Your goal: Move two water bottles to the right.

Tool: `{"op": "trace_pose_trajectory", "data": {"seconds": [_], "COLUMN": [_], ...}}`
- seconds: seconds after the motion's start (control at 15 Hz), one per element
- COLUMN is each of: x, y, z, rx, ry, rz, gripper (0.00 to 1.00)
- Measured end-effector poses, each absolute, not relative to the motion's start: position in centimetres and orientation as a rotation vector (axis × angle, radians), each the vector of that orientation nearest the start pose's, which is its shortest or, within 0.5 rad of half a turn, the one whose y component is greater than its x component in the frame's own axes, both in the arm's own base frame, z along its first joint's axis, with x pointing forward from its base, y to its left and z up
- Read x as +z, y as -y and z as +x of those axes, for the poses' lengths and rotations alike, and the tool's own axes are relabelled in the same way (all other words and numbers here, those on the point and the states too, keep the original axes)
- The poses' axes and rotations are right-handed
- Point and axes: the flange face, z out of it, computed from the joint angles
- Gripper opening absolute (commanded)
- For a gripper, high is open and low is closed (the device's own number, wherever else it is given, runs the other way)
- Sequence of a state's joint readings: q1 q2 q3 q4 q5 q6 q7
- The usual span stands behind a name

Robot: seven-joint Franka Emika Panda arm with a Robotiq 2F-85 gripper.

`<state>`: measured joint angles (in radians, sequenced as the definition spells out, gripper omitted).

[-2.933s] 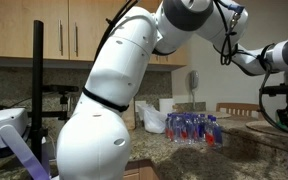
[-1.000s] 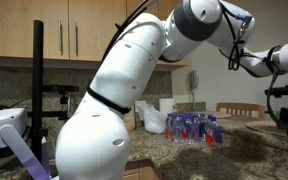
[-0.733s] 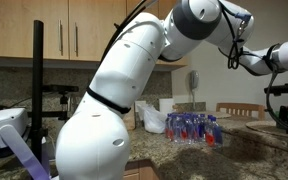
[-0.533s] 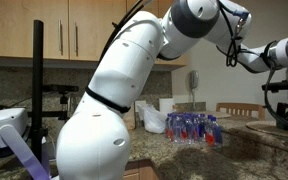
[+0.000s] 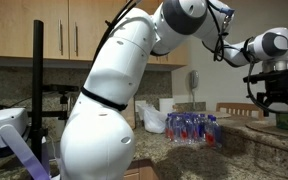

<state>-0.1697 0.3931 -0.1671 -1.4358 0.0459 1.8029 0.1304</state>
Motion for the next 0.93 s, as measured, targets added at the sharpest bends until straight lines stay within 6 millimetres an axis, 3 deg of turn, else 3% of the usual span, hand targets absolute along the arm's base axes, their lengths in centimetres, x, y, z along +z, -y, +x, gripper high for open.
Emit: {"op": "trace_pose_trajectory", "data": {"seconds": [0.33,0.67,0.8,0.93], "x": [48.1,47.8,47.6,47.6], "y": [13.5,5.9,4.4,4.4], "z": [66.4,68.3,68.6,68.6], "rx": [-0.074,-0.141,-0.158,-0.158], "ry": [-0.632,-0.581,-0.574,-0.575], "rz": [-3.073,-3.063,-3.062,-3.062], "gripper": [1.0,1.0,1.0,1.0]}}
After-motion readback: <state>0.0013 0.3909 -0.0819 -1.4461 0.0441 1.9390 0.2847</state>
